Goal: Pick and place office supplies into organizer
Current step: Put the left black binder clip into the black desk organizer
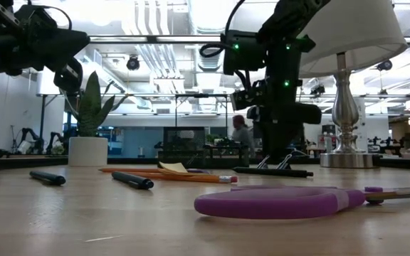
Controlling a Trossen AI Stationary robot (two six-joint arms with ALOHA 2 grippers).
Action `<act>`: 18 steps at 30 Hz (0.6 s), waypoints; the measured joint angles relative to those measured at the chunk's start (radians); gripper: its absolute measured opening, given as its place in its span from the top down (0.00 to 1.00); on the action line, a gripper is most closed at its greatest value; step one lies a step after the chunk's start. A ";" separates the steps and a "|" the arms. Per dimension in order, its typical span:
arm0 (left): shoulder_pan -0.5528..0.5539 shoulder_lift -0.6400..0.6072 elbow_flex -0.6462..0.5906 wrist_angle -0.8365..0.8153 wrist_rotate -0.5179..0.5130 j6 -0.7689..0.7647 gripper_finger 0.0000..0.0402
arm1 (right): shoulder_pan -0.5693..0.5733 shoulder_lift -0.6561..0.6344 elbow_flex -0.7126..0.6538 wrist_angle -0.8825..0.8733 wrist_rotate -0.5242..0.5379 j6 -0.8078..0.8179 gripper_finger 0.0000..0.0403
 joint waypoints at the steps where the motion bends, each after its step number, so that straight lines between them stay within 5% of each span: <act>1: 0.000 0.000 0.000 0.000 0.000 0.000 0.95 | 0.000 0.000 -0.001 0.001 0.000 0.000 0.66; 18: 0.000 0.000 0.000 0.000 0.000 0.000 0.95 | 0.000 0.000 -0.002 0.044 0.000 0.023 0.71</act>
